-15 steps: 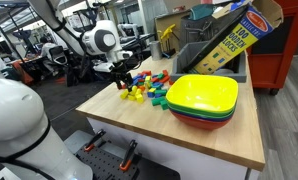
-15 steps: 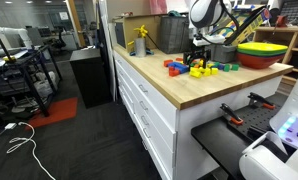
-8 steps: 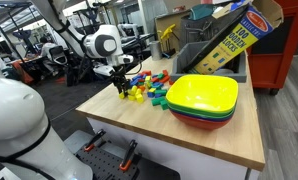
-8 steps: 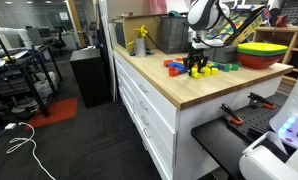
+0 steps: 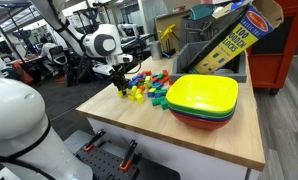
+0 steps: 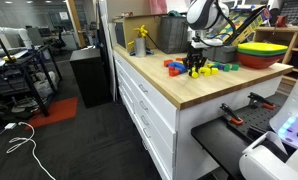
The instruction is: Move two yellow objects forward
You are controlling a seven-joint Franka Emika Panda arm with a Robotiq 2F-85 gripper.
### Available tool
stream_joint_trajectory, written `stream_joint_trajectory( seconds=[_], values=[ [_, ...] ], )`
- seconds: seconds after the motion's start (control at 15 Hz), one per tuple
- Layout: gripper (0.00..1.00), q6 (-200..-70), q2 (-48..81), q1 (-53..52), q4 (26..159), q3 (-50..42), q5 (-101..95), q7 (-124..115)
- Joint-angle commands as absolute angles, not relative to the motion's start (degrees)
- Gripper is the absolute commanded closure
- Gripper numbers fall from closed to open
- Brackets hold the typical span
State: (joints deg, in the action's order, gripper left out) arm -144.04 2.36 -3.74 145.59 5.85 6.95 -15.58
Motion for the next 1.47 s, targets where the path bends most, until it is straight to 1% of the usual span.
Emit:
stream_joint_trajectory(
  seconds=[0.0,0.33,0.73,0.93,1.4],
  values=[
    [0.92,-140.15,-3.59,-2.99,144.78,3.86,4.67,-17.25],
    [0.92,-134.92,-7.56,1.61,138.65,0.61,-3.98,-22.5],
    [0.92,-134.1,-2.67,6.91,127.57,-0.77,-19.16,-30.18],
    [0.92,-133.34,1.25,6.58,123.24,-1.47,-22.18,-32.36],
    [0.92,-132.16,11.45,2.47,113.08,-2.74,-21.53,-33.57]
  ],
)
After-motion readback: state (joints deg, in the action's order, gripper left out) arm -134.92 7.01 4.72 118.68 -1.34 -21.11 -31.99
